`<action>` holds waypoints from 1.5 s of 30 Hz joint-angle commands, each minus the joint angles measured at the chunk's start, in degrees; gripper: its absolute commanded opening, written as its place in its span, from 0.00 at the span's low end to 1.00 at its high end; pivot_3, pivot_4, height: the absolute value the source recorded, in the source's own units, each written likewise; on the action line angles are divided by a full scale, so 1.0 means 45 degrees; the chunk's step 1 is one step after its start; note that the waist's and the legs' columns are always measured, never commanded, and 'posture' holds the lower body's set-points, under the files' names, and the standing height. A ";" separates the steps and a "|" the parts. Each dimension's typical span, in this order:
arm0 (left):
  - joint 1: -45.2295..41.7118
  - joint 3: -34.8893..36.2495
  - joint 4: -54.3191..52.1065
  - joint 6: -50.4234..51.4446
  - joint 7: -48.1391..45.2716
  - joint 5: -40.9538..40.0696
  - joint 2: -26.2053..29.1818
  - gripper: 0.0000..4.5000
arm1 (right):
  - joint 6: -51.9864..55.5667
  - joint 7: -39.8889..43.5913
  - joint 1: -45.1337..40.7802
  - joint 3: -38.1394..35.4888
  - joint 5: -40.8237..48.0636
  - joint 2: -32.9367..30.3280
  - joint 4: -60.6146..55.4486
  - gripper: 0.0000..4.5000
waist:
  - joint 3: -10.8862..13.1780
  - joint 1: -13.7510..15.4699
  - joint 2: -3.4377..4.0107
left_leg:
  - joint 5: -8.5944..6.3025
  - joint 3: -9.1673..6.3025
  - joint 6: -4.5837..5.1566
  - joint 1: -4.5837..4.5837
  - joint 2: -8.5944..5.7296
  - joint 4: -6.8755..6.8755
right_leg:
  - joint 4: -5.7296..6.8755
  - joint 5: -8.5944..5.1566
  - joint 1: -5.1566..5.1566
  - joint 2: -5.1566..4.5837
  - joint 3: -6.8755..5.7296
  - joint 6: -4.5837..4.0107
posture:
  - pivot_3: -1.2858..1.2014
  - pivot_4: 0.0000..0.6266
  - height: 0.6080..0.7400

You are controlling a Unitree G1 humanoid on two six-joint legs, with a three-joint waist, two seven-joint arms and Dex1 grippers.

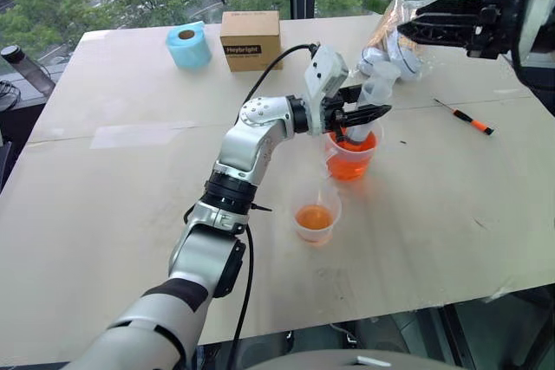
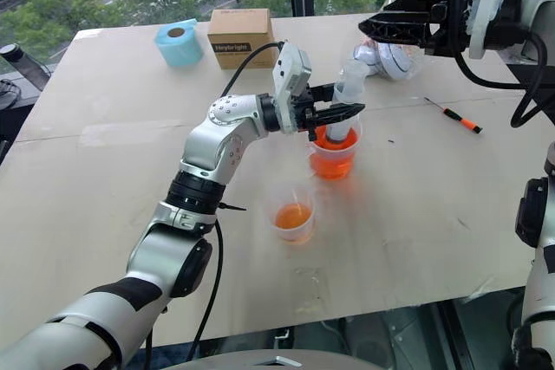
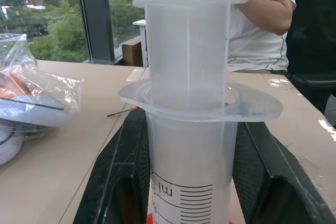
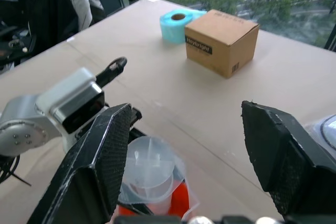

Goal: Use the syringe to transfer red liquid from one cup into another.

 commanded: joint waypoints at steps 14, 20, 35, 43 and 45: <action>-0.1670 0.1400 -0.3420 0.3473 0.1419 -0.1822 0.0713 0.33 | -0.3967 -0.0240 0.3475 -0.2662 -0.0411 0.0322 -0.1196 0.80 | -0.0005 0.0041 -0.0004 | 0.0000 -0.0003 0.0000 -0.0009 -0.0002 -0.0009 | -0.0007 0.0001 0.0001 -0.0005 0.0010 0.0001 | 0.52 0.24 1.00; -0.1215 0.1754 -0.4498 0.4183 0.1726 -0.2600 0.1060 0.33 | -0.5764 0.0914 0.6920 -0.3253 -0.0167 0.0568 -0.2121 0.80 | -0.0009 0.0008 0.0002 | 0.0002 -0.0014 -0.0003 -0.0001 0.0002 -0.0013 | -0.0003 0.0000 0.0004 -0.0001 0.0008 0.0001 | 0.52 0.24 1.00; -0.0514 0.1725 -0.3979 0.2571 0.1830 -0.2569 0.0948 0.33 | -1.1448 0.1234 1.2004 -0.1952 -0.3114 0.2117 -0.2435 0.80 | -0.0016 0.0009 0.0013 | 0.0003 0.0020 -0.0005 0.0055 0.0002 0.0006 | 0.0002 0.0000 0.0029 0.0018 0.0019 0.0002 | 0.52 0.24 1.00; -0.0876 0.2168 -0.4247 0.3178 0.1821 -0.3203 0.1345 0.33 | -1.1185 0.1598 1.1820 -0.2795 -0.2096 0.1890 -0.2281 0.80 | -0.0015 0.0014 0.0013 | 0.0004 0.0024 -0.0006 0.0119 0.0002 -0.0007 | -0.0012 0.0000 0.0092 0.0019 0.0025 0.0002 | 0.52 0.24 1.00; -0.0909 0.2286 -0.4556 0.3561 0.1796 -0.3548 0.1548 0.33 | -1.0808 0.1900 1.1675 -0.2983 -0.1527 0.1681 -0.2449 0.80 | -0.0015 0.0019 0.0013 | 0.0003 0.0031 -0.0006 0.0144 0.0002 -0.0019 | -0.0018 -0.0001 0.0108 0.0018 0.0032 0.0002 | 0.52 0.24 1.00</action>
